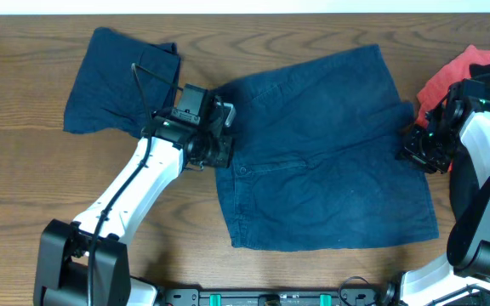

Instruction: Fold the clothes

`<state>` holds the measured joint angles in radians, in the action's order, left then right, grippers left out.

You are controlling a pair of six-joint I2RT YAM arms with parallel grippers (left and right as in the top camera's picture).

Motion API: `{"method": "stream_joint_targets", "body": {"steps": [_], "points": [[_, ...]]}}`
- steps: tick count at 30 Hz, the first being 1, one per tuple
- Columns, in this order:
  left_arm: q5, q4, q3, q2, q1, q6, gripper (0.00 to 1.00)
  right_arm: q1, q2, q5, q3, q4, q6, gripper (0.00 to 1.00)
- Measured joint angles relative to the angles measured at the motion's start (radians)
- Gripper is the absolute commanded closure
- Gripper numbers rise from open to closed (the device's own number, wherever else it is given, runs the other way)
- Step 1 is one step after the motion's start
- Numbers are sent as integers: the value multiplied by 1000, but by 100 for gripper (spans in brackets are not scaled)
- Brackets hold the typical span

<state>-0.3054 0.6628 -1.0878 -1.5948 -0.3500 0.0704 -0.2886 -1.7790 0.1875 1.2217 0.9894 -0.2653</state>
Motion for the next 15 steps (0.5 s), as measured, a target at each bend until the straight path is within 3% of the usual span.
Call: {"method": "stream_joint_targets", "body": {"steps": [3,5,11,15], "points": [[55,8,7,-26,0,2,91,0,0,-10,-5,-17,-9,64],[57,-12,15,-44,0,0,78,0,0,-12,-11,-19,-13,60],[20,-119,17,-143,-23,7,59,0,0,-21,-23,-18,-16,59],[11,-183,18,-205,-29,8,57,0,0,-24,-24,-12,-16,59]]}}
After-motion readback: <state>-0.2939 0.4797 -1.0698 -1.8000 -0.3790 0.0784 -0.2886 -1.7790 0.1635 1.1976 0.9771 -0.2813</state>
